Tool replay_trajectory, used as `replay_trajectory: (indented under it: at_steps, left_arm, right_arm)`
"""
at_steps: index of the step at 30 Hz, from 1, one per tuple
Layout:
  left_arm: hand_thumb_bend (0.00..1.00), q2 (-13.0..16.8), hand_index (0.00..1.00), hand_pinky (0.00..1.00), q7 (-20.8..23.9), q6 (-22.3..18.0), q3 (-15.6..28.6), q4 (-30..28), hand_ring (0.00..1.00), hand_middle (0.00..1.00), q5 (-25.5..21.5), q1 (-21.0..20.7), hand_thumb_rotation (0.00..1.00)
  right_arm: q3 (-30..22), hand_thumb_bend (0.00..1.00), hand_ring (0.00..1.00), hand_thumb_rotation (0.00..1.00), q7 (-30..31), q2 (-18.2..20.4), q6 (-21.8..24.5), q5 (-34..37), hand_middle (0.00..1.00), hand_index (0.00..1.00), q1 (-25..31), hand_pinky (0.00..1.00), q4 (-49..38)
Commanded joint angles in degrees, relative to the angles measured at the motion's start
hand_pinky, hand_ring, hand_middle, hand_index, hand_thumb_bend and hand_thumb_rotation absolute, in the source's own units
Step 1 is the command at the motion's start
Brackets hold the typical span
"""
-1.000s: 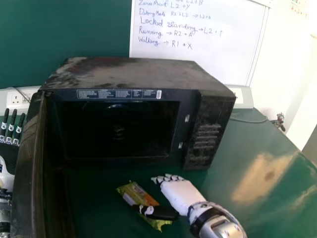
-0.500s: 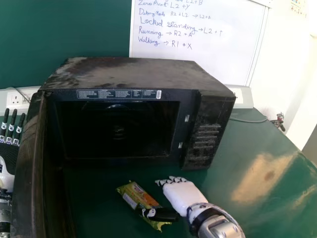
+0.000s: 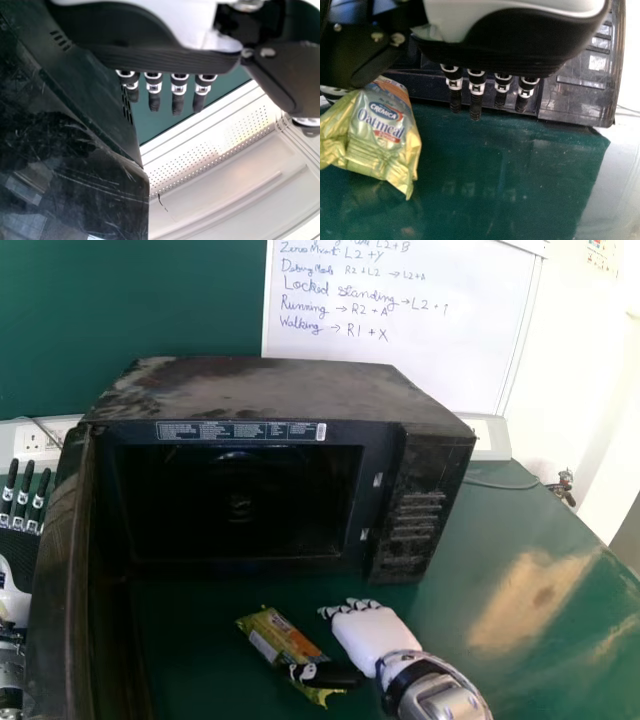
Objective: Put biscuit inside oven
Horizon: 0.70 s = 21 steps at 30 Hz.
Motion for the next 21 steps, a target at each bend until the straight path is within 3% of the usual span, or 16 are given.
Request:
replay_trajectory:
  at_steps: [1, 21]
  left_arm:
    - [0.23, -3.2, 1.00, 0.00, -0.3, 1.1, -0.1, 3.1, 0.25, 0.64, -0.2, 2.7, 1.00]
    - [0.26, -3.7, 1.00, 0.00, 0.7, 1.3, -0.1, 1.8, 0.25, 0.63, -0.2, 3.2, 1.00]
  right_arm:
    - [0.6, 1.00, 0.95, 0.17, 0.8, 0.4, -0.3, -0.8, 0.92, 0.93, -0.6, 1.00, 0.4]
    - [2.9, 1.00, 0.97, 0.21, 8.6, 0.5, -3.1, -3.5, 0.92, 0.94, -1.9, 1.00, 0.4]
